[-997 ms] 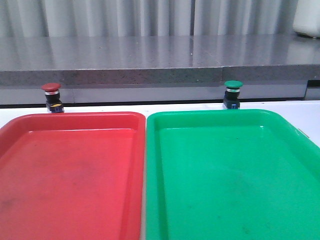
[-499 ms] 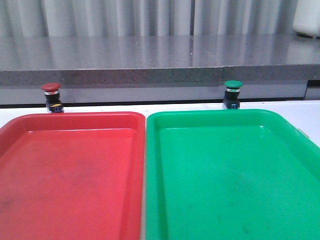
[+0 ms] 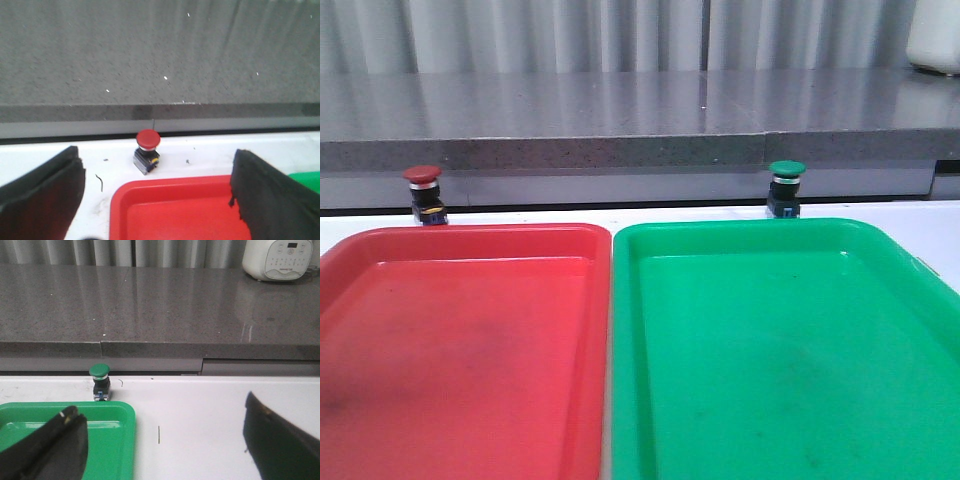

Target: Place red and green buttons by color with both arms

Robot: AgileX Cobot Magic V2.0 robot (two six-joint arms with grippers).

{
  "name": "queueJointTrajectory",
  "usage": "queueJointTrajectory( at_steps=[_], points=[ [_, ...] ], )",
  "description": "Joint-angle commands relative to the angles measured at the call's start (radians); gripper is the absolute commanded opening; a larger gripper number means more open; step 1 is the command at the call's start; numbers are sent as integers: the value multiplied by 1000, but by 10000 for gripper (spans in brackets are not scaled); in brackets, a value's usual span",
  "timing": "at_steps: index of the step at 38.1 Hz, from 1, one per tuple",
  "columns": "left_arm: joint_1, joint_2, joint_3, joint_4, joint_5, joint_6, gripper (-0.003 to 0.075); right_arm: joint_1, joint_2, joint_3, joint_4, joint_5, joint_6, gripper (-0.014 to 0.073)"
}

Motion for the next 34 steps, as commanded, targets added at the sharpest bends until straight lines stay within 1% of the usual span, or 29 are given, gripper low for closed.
queueJointTrajectory(
  at_steps=[1,7,17,25,34],
  points=[
    [-32,124,-167,2,54,-6,563,-7,13,-38,1,-79,-5,644],
    [-31,335,-375,2,233,-6,563,-7,13,-38,1,-79,-5,644],
    [-24,646,-669,2,405,-6,564,-7,13,-38,1,-80,-5,644],
    [6,829,-823,3,429,-10,563,-7,13,-38,1,-80,-5,644],
    [17,965,-955,3,435,-10,563,-7,13,-38,1,-80,-5,644]
  ],
)
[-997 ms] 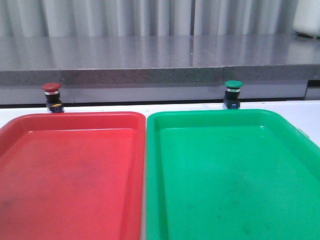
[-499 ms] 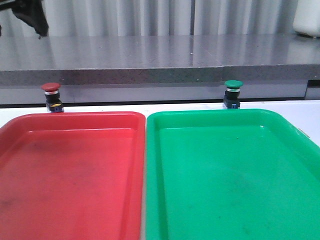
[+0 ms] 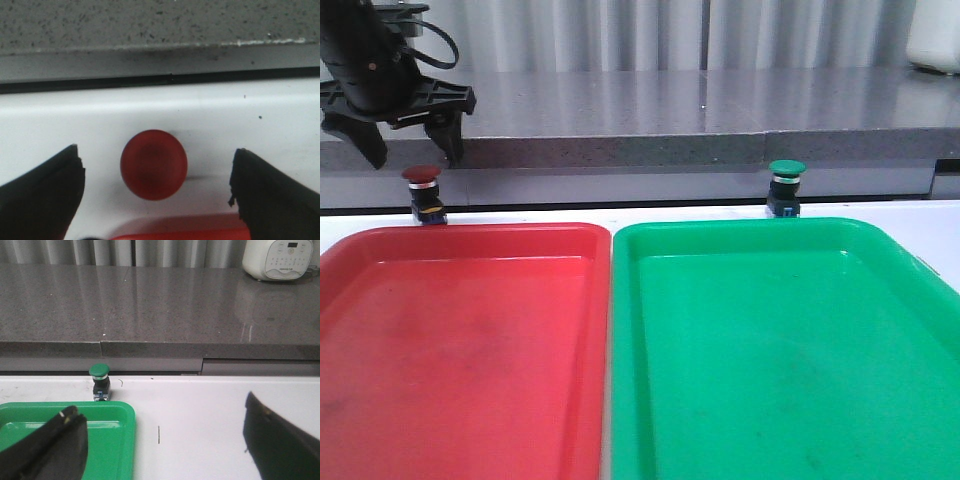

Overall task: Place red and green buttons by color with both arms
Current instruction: 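Move the left gripper down over the red-capped button and close on it, then lift the red button with the left gripper and carry it into the red tray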

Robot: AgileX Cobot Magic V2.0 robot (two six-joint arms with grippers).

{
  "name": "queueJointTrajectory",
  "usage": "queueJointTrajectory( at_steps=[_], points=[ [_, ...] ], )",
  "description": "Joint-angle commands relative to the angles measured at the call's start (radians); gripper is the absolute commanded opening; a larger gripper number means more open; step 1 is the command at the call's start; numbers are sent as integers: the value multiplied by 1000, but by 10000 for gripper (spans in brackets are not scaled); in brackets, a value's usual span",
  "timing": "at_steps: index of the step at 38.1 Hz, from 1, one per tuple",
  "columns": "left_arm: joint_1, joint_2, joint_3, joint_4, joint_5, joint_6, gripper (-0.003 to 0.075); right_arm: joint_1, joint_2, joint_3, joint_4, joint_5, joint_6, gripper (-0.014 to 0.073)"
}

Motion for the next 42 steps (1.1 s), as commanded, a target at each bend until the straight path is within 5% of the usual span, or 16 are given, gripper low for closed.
queueJointTrajectory(
  at_steps=[1,19,34,42],
  points=[
    [3,-22,-75,1,-46,-10,563,-7,13,-38,1,-80,-5,644],
    [5,29,-112,-1,5,-10,550,-7,13,-38,1,-79,-5,644],
    [5,29,-120,-1,14,-10,170,-7,13,-38,1,-79,-5,644],
    [3,-55,-143,37,66,-10,145,-7,13,-38,1,-79,-5,644]
  ],
)
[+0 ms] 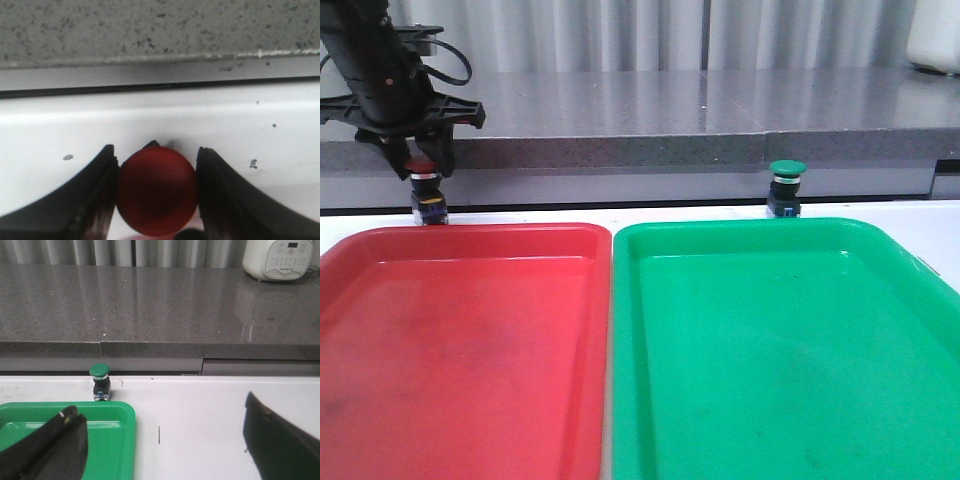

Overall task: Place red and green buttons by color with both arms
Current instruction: 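Lift the red button with the left gripper and carry it into the red tray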

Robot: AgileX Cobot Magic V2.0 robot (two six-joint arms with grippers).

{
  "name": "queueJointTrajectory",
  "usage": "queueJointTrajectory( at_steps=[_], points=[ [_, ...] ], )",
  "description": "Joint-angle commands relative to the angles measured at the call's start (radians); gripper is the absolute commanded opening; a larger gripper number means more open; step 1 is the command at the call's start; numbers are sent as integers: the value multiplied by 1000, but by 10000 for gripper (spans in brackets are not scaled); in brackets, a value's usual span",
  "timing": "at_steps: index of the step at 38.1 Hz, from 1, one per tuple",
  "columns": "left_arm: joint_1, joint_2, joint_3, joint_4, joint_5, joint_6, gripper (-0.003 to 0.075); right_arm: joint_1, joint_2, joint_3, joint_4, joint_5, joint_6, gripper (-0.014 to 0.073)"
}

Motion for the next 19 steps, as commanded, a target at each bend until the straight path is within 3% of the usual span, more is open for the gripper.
queueJointTrajectory(
  at_steps=[1,6,19],
  points=[
    [-4,-147,-37,24,7,-10,145,-7,13,-38,1,-79,-5,644],
    [-46,-301,93,27,-15,12,145,-7,13,-38,1,-79,-5,644],
    [-213,-684,715,-41,-234,10,145,-7,13,-38,1,-80,-5,644]
  ],
)
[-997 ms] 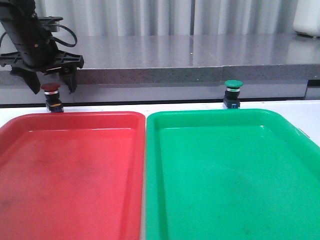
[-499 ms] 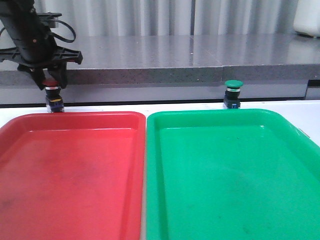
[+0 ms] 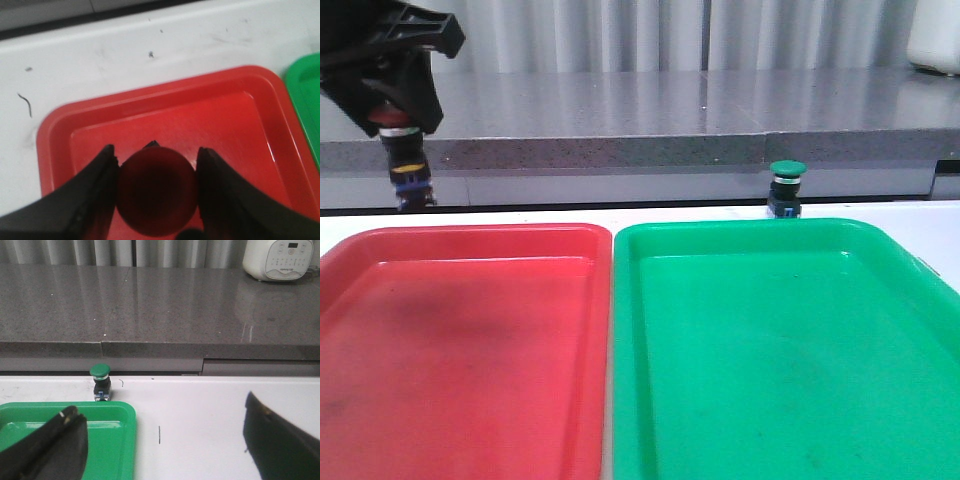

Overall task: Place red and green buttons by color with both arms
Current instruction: 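Lift the red button with the left gripper and carry it into the red tray, then lower the red button onto the red tray and open the left gripper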

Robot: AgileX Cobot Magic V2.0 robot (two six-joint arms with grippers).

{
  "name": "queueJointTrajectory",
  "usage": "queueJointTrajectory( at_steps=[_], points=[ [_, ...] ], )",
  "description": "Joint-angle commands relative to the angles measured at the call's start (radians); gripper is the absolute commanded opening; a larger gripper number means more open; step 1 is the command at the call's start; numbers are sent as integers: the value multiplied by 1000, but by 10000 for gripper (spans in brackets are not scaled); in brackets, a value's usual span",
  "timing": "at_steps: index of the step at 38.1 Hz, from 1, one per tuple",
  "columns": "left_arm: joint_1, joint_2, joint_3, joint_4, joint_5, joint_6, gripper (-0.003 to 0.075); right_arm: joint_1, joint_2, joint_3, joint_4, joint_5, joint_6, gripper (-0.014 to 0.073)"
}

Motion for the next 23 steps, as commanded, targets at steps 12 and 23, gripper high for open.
queueJointTrajectory(
  at_steps=[12,23],
  points=[
    [-106,-49,267,-57,-258,-1,145,-7,13,-38,1,-80,-5,644],
    [-106,12,267,-66,-257,-1,235,-7,13,-38,1,-80,-5,644]
  ],
)
